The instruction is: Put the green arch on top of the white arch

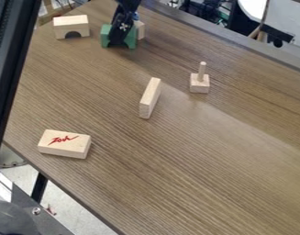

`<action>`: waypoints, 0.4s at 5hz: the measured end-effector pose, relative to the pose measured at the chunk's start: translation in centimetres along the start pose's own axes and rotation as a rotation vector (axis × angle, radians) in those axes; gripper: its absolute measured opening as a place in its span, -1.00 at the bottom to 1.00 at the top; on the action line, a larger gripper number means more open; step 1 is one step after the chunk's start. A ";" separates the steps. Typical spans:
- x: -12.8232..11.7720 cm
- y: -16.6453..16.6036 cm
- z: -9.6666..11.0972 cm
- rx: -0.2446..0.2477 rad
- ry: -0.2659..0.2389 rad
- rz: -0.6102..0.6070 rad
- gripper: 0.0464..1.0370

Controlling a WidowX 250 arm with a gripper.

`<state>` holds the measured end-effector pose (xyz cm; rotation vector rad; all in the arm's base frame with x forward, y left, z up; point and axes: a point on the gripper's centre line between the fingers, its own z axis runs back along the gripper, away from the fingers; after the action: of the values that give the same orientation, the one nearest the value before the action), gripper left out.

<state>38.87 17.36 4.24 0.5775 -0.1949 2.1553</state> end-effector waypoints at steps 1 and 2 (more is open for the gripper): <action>0.0 -0.2 0.0 -0.012 -0.002 0.006 0.09; 0.5 -1.0 1.2 -0.053 0.005 0.049 0.09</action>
<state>39.87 17.91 5.48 0.5420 -0.2654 2.1914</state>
